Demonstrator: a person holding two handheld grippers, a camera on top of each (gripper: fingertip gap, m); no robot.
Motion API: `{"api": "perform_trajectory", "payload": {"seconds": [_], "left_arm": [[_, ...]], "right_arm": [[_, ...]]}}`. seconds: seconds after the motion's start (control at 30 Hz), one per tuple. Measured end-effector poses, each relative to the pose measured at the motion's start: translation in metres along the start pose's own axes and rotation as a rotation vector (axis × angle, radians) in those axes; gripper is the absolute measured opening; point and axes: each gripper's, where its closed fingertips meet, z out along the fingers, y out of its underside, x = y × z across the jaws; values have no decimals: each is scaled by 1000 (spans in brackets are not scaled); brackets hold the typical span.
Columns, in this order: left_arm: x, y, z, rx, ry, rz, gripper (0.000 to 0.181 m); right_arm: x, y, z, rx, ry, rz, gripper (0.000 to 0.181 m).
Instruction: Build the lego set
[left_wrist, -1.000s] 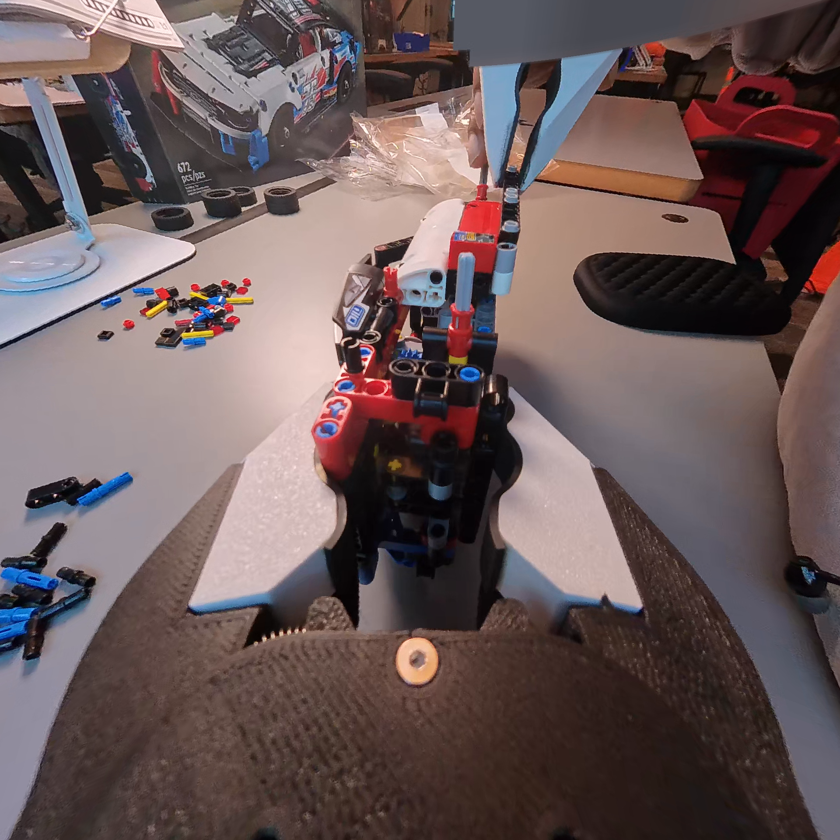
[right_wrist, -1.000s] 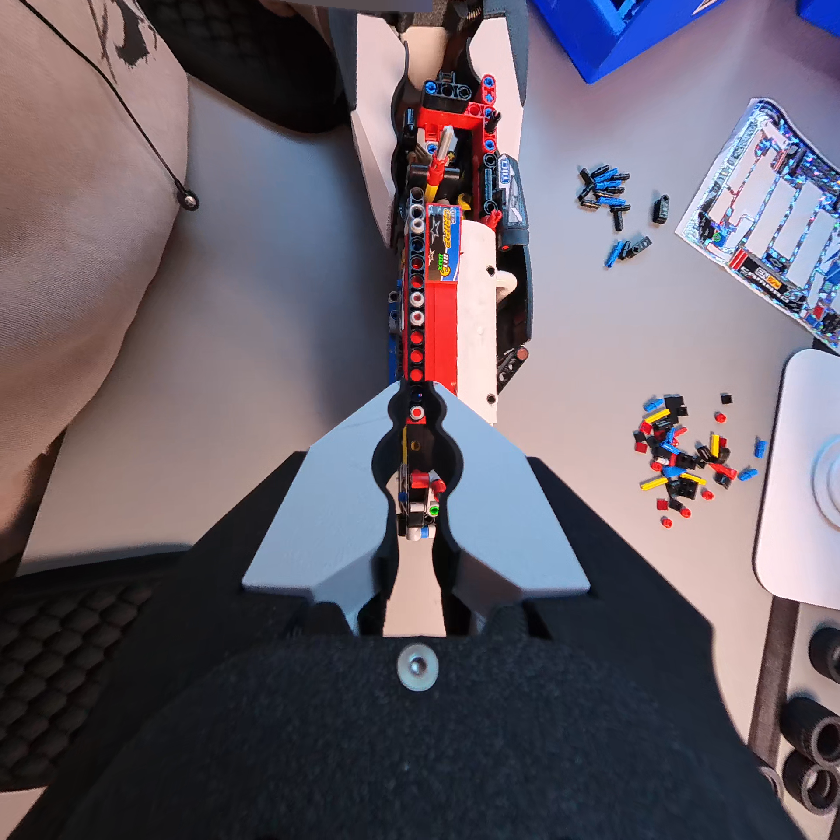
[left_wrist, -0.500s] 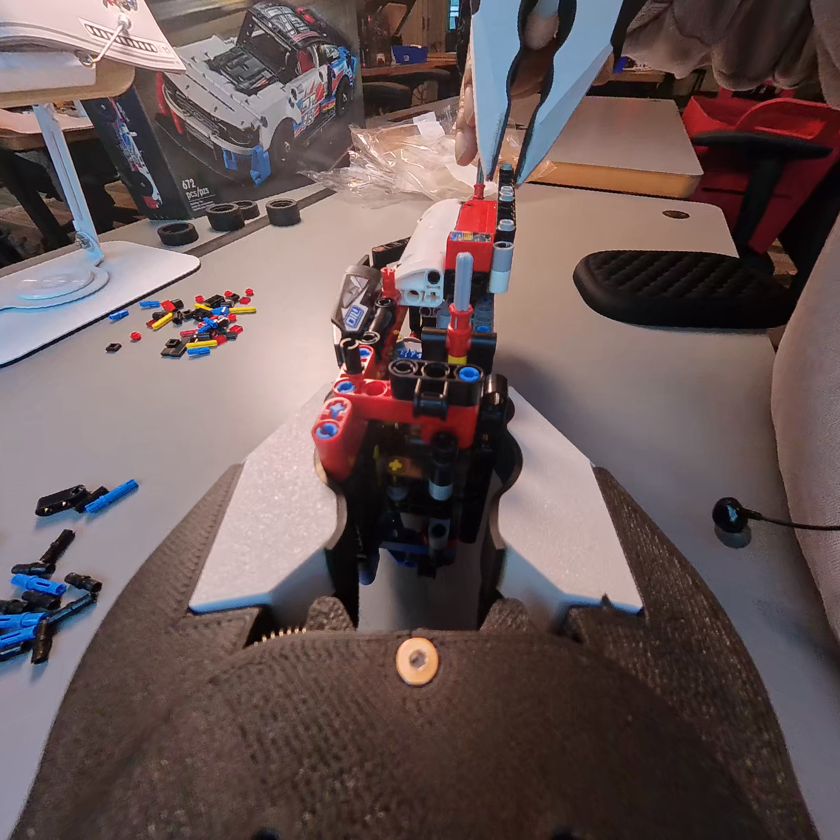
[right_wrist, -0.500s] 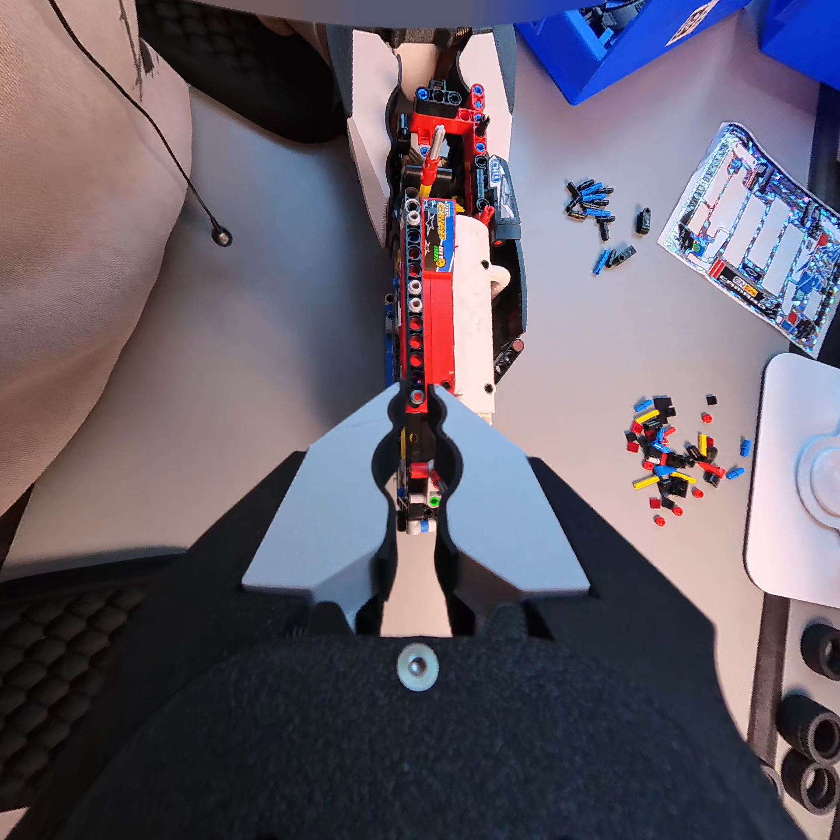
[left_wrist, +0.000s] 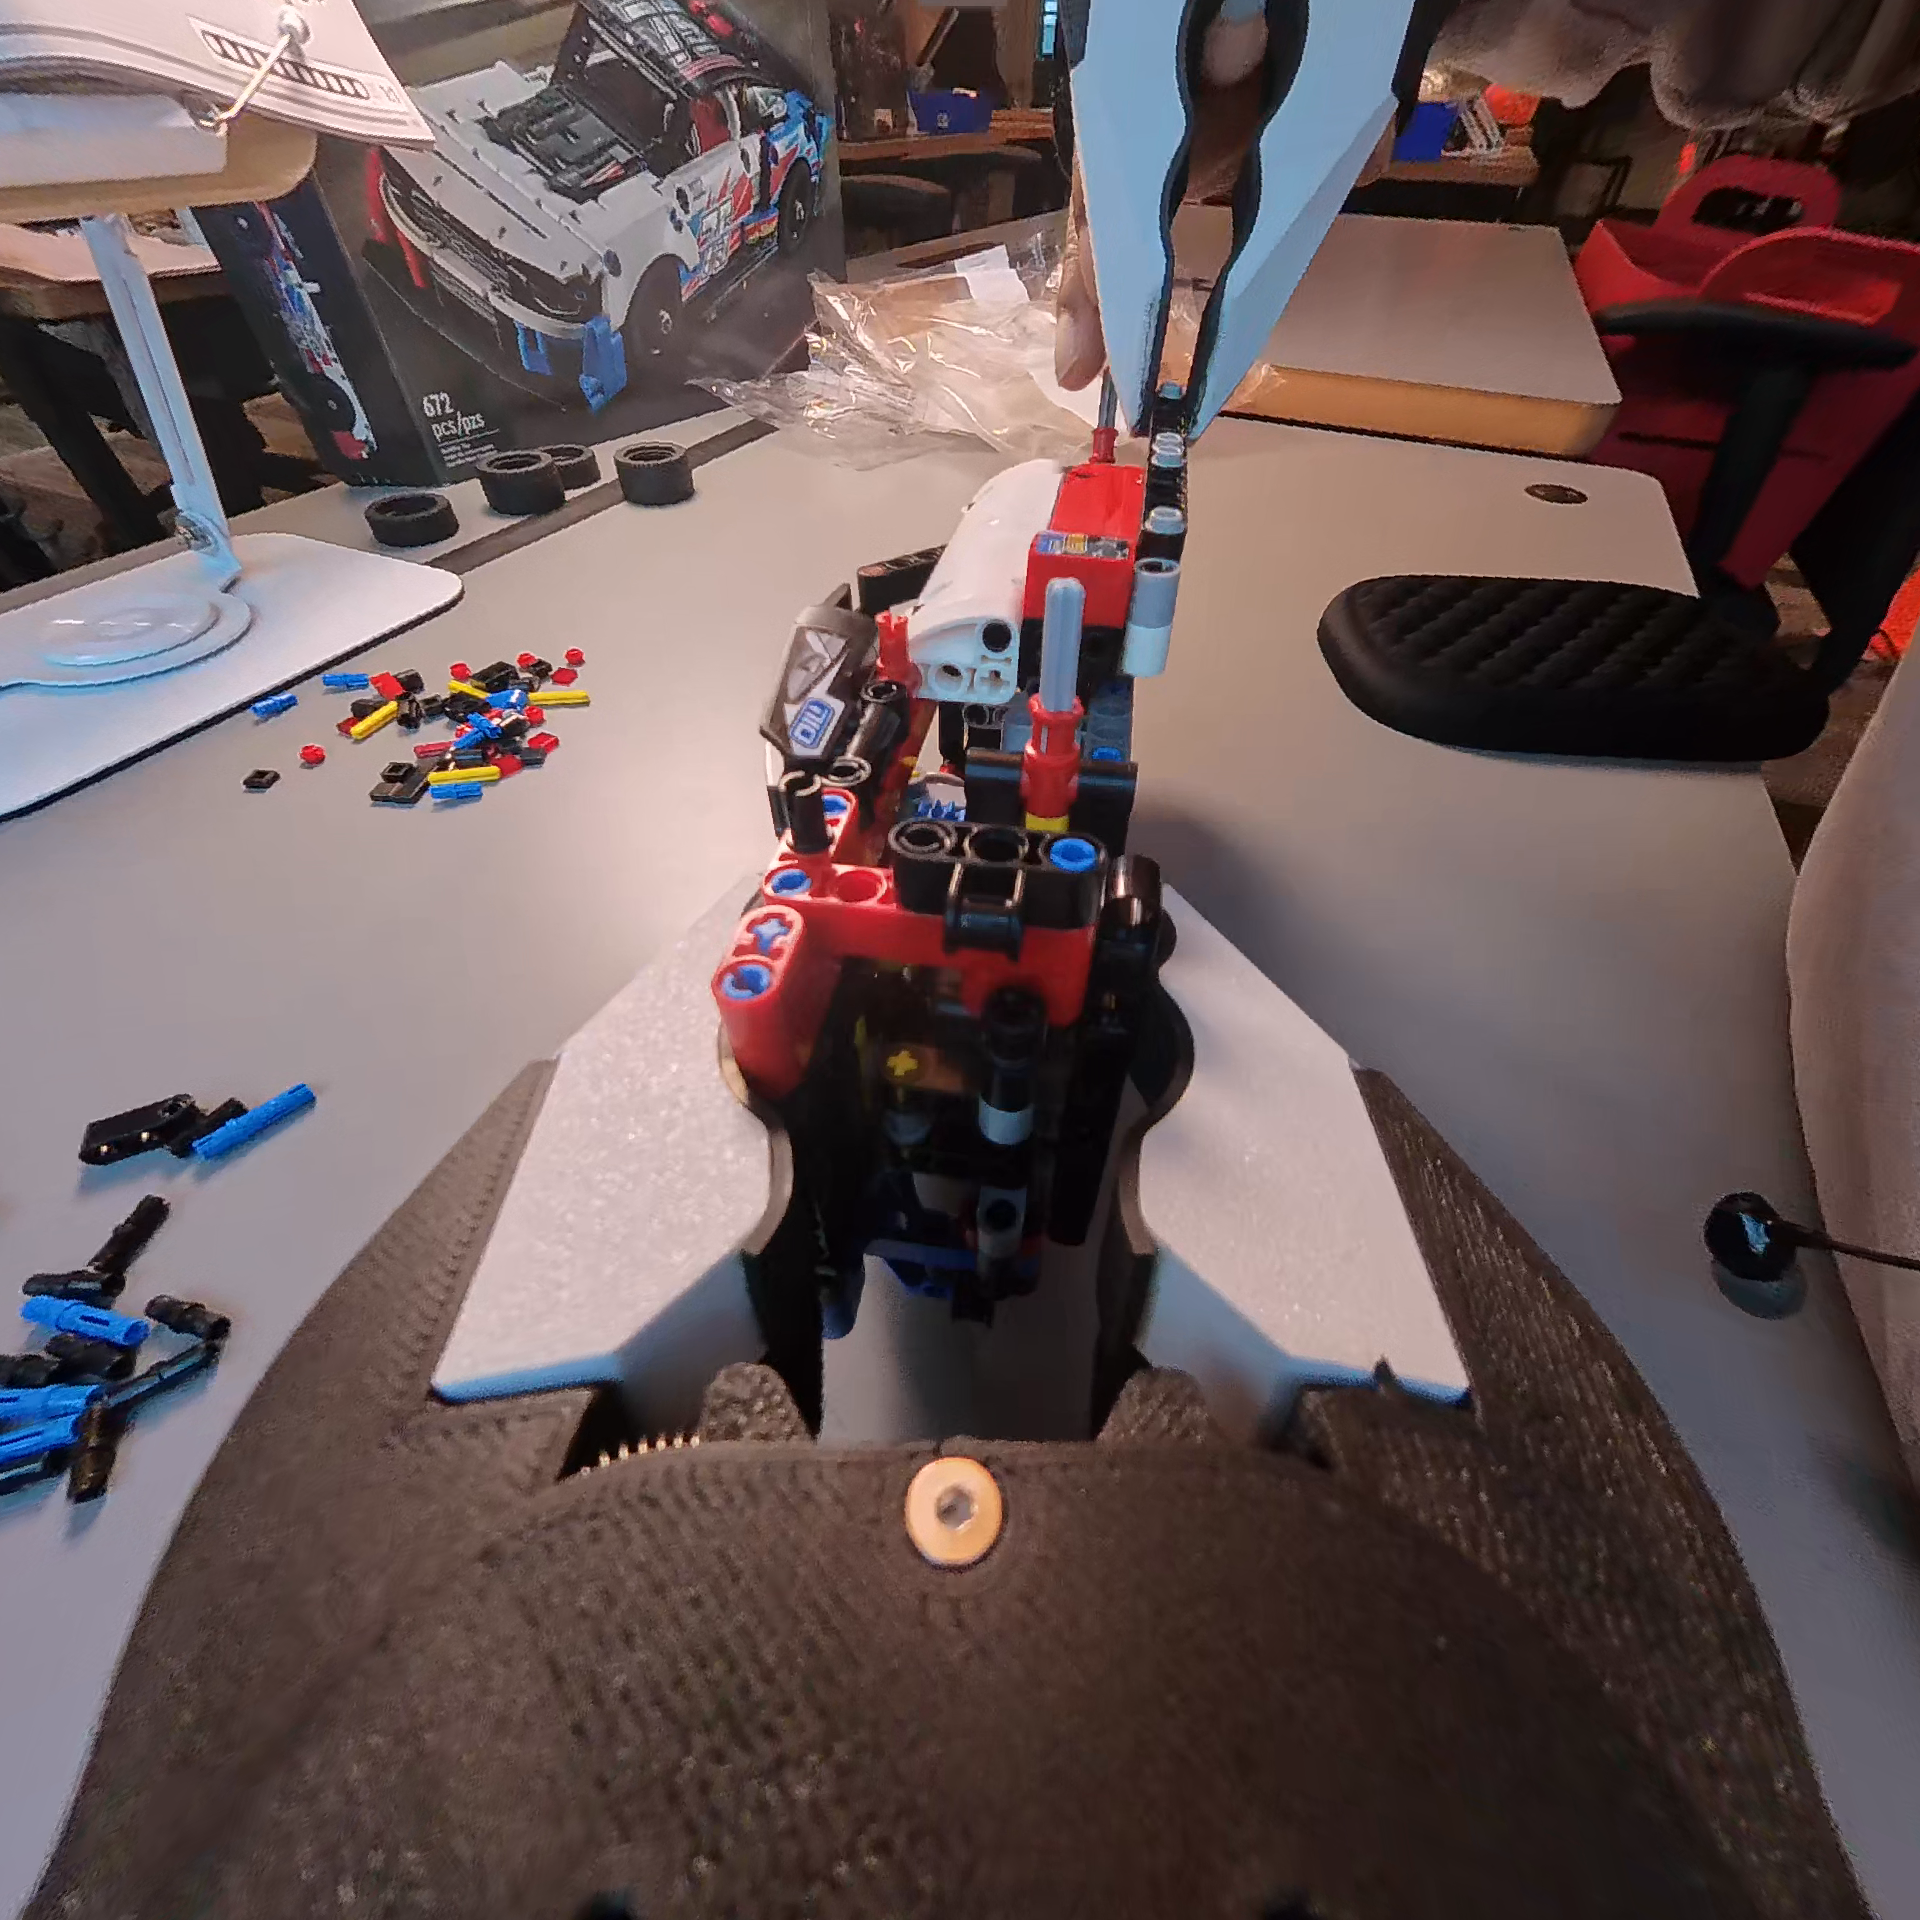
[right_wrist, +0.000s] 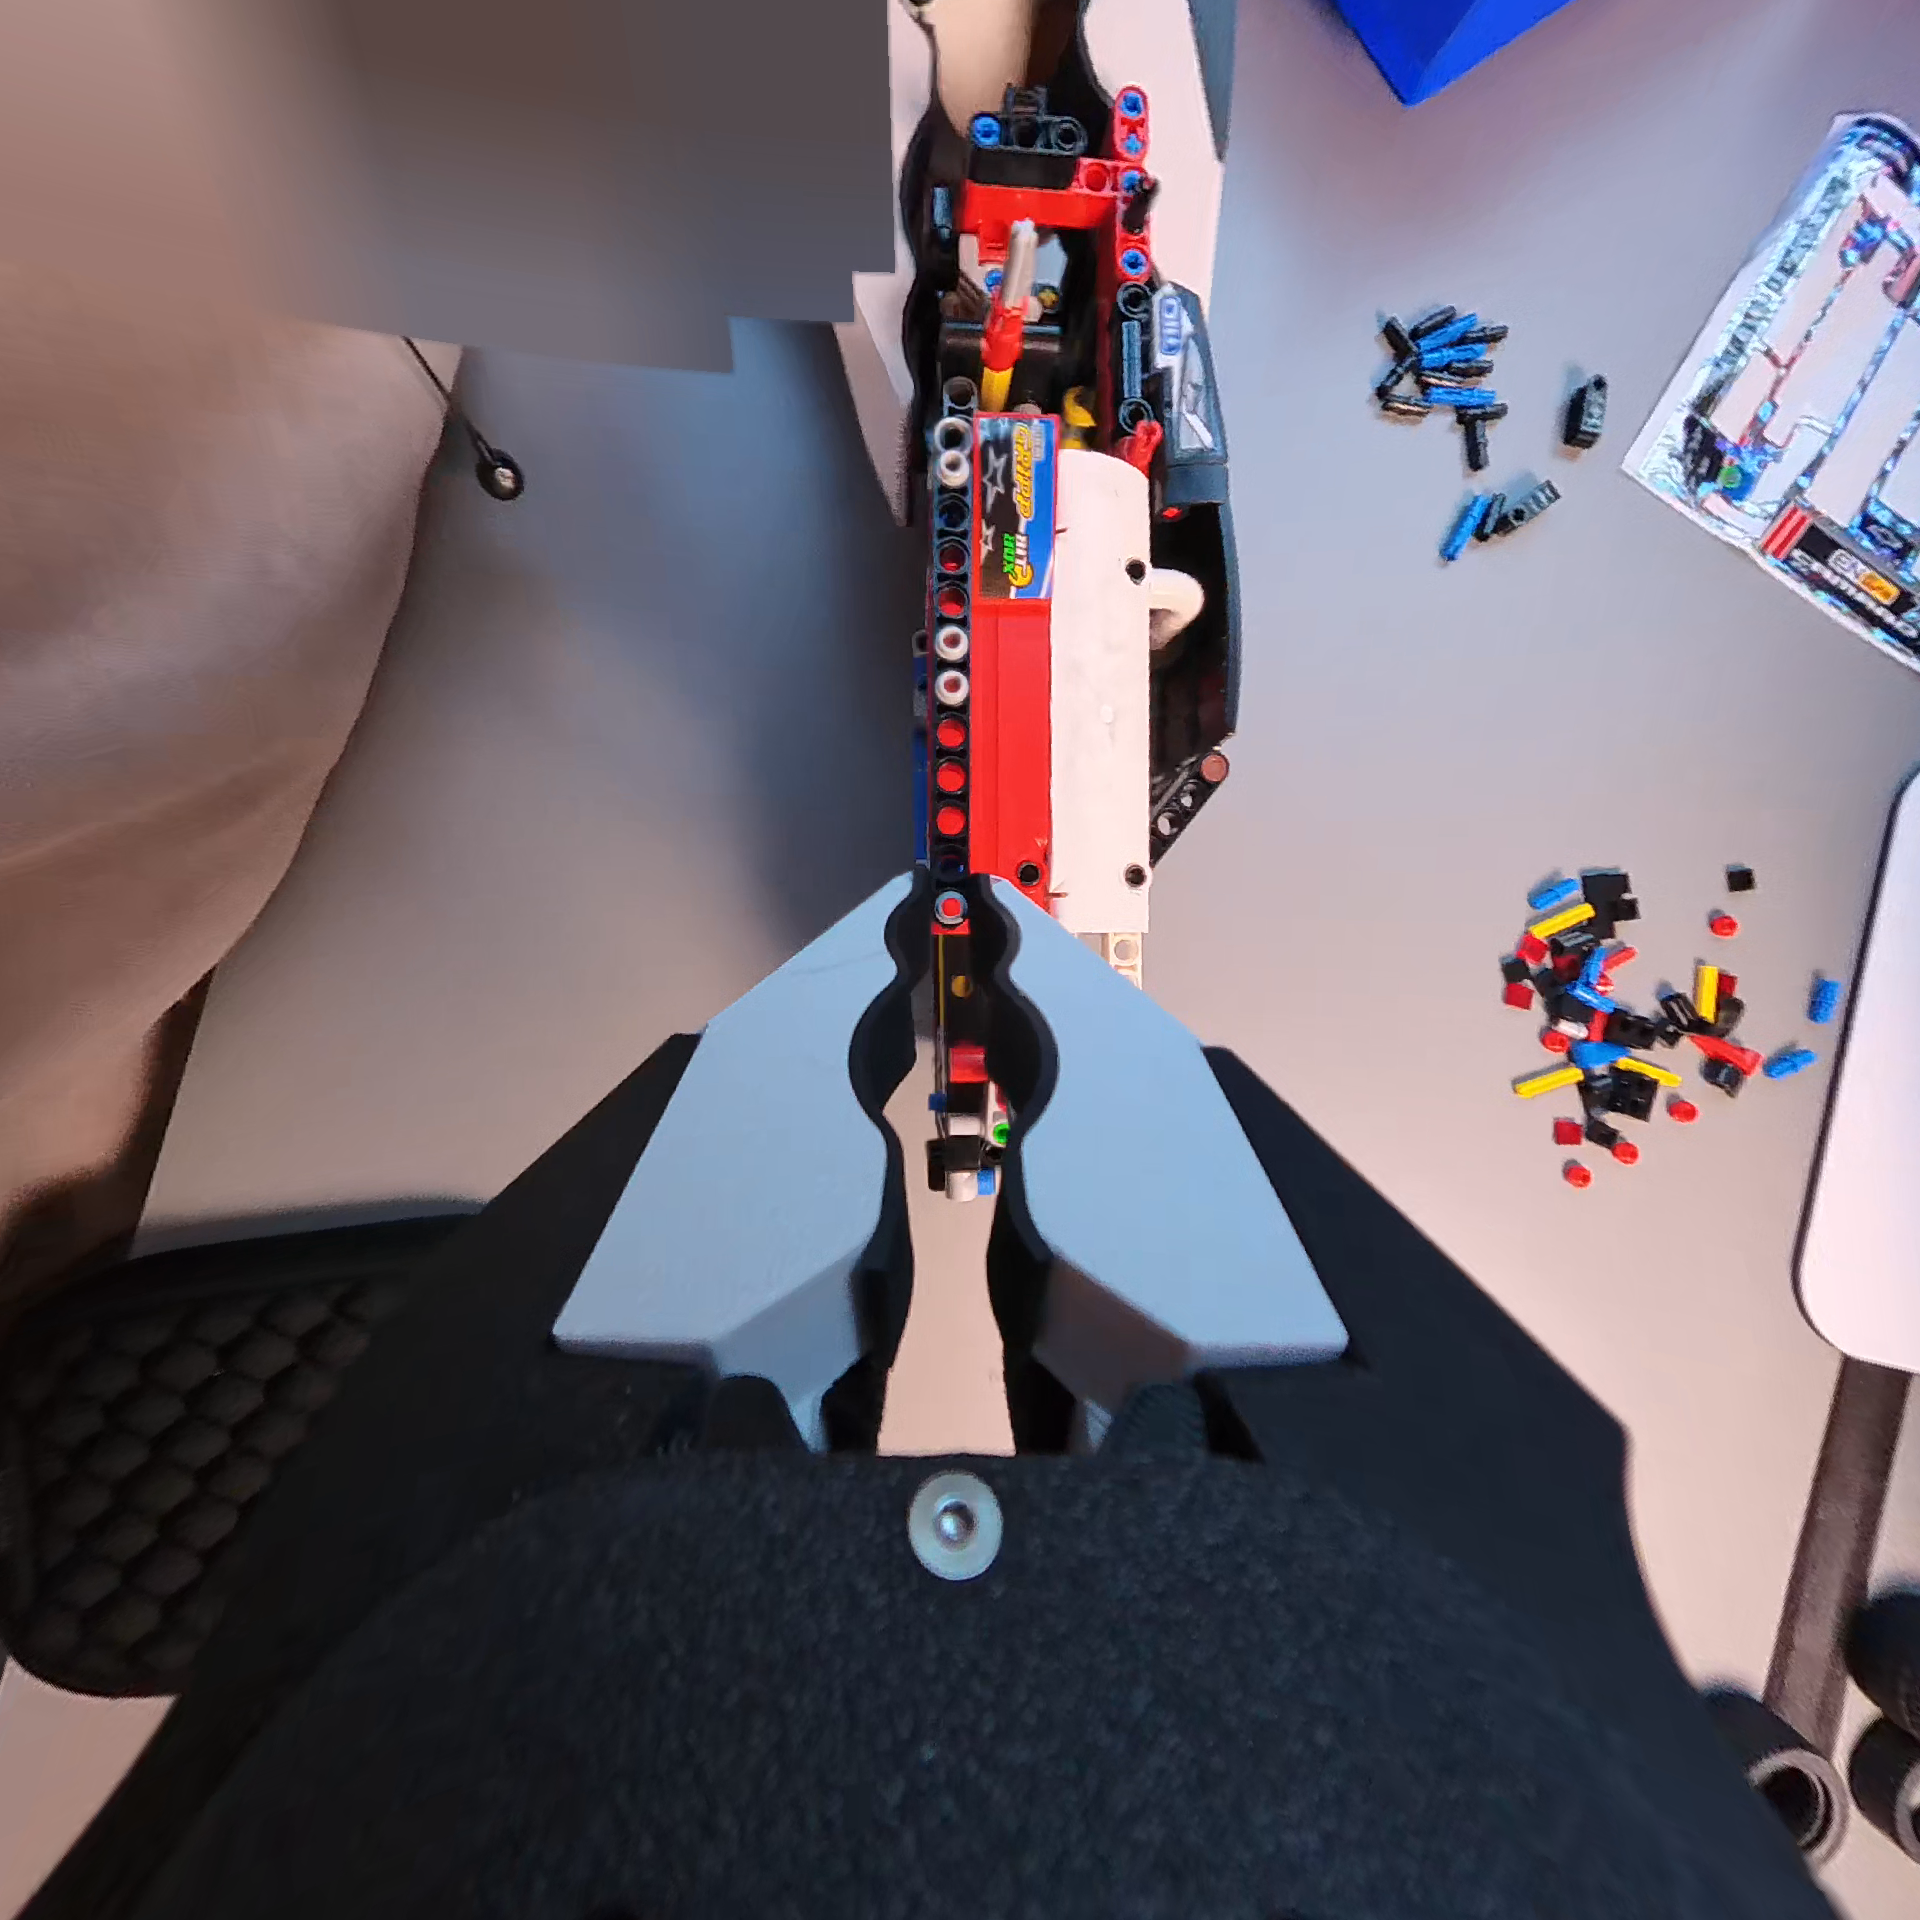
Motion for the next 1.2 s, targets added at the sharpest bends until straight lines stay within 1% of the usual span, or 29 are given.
{"api": "perform_trajectory", "payload": {"seconds": [0.07, 0.17, 0.27, 0.3, 0.37, 0.4, 0.43, 0.5, 0.57, 0.67, 0.83, 0.87, 0.9, 0.93, 1.0, 1.03, 1.1, 1.17, 1.2], "left_arm": [[-2, 0, 0, -2, -3, -33, 65], [-2, 0, 0, -9, 6, -18, 65], [-1, 0, 0, -1, 6, -15, 65], [-1, -1, 0, 2, 3, -16, 65], [-2, 0, -1, -2, -2, -39, 65], [-1, 0, 0, -4, 1, -24, 65], [0, -1, -1, -2, 1, -1, 65], [-2, 0, -2, -7, -2, -12, 65], [-1, 0, -2, -6, 5, -9, 65], [-2, 1, -3, -7, 7, -21, 65], [-2, 2, -3, -11, 12, -22, 65], [-2, 2, -3, -12, 11, -27, 65], [-2, 2, -3, -13, 10, -33, 65], [-3, 2, -3, -14, 10, -36, 66], [-2, 2, -3, -17, 8, -32, 66], [-2, 2, -3, -19, 7, -31, 66], [-2, 2, -3, -23, 3, -27, 66], [-1, 2, -3, -27, -1, -19, 66], [-1, 2, -3, -30, -2, -17, 66]], "right_arm": [[10, 1, 1, -17, 38, 23, 4], [0, 2, 2, -31, -27, 38, 4], [0, 2, 3, -71, -42, 13, 4], [1, 2, 4, -78, -49, 34, 4], [10, 2, 6, -92, 15, 37, 2], [6, 5, 10, -114, 2, 22, 4], [0, 6, 9, -127, -39, 47, 4], [4, 4, 9, -117, -21, 34, 4], [3, 3, 8, -128, -37, 14, 4], [5, 1, 8, -87, -55, 65, 4], [4, 1, 5, -102, -48, 44, 4], [5, 0, 3, -111, -39, 29, 10], [7, -6, 0, -101, -21, 16, 16], [7, -15, -2, -73, -12, 5, 18], [5, -36, 1, -29, 6, -19, 17], [5, -41, 6, -29, 23, -37, 18], [5, -48, 16, -22, 32, -45, 14], [3, -50, 24, -48, 15, -36, 5], [3, -50, 26, -61, 20, -48, 3]]}}
